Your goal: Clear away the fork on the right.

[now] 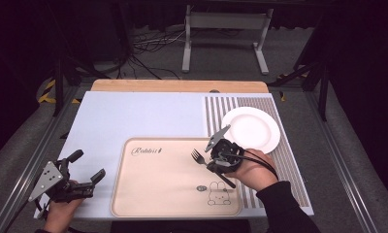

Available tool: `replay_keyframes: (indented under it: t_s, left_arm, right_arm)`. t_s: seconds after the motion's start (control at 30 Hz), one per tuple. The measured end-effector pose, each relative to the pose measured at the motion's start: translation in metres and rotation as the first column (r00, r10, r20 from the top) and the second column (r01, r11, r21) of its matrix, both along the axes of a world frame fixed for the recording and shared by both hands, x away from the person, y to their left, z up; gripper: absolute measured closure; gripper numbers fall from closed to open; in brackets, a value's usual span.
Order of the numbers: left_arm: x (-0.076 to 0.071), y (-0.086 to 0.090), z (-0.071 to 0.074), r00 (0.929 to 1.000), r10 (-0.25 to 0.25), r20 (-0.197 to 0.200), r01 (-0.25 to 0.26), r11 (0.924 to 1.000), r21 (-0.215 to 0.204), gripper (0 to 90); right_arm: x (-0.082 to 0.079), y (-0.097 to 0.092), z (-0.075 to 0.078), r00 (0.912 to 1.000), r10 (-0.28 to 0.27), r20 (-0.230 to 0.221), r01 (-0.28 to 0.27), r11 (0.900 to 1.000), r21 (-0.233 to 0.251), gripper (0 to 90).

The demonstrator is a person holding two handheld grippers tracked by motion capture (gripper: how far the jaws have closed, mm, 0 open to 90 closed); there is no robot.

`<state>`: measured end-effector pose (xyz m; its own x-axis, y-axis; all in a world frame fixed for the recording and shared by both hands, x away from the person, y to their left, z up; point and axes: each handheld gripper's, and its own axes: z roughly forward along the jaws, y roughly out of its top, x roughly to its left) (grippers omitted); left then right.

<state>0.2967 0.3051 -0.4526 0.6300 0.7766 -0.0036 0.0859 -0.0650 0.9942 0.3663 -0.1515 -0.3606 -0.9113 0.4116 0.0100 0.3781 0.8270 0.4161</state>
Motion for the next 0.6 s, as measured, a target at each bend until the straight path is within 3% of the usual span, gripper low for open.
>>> replay_keyframes:
  t_s: [0.3, 0.6]
  left_arm:
    - [0.0, 0.0, 0.0, 1.0, 0.001, 0.001, -0.001, 1.0, 0.0, 0.1]
    - [0.0, 0.0, 0.0, 1.0, -0.001, 0.002, 0.001, 1.0, 0.002, 0.0]
  right_arm:
    - [0.003, 0.005, -0.015, 0.9979, -0.04, -0.05, 0.04, 0.9992, -0.006, 86.3]
    - [0.008, 0.007, -0.029, 0.9957, -0.066, -0.064, 0.066, 0.9978, -0.005, 86.2]
